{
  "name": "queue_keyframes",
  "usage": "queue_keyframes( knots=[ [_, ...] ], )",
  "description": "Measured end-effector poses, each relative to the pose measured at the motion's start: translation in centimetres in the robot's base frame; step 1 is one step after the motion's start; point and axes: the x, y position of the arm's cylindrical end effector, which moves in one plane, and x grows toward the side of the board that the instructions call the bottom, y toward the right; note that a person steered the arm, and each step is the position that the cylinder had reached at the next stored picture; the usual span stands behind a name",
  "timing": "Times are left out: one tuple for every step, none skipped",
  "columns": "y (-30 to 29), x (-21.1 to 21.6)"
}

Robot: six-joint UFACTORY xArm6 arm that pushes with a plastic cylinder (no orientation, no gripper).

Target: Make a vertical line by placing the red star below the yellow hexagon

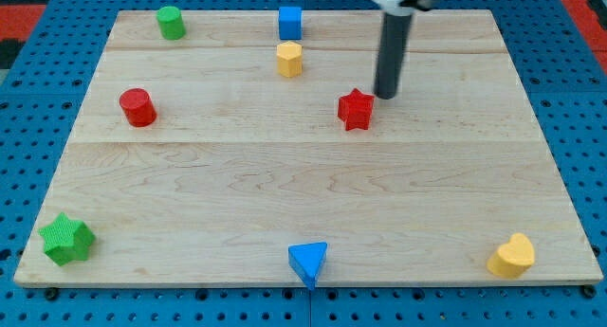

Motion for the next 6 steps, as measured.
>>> queue_keyframes(
  knots=[
    [0.7, 2.9],
    [-3.3, 5.0],
    [-11.2, 4.1],
    [-11.5, 3.3],
    [-9.1, 5.6],
    [-15.3, 12.7]
  ],
)
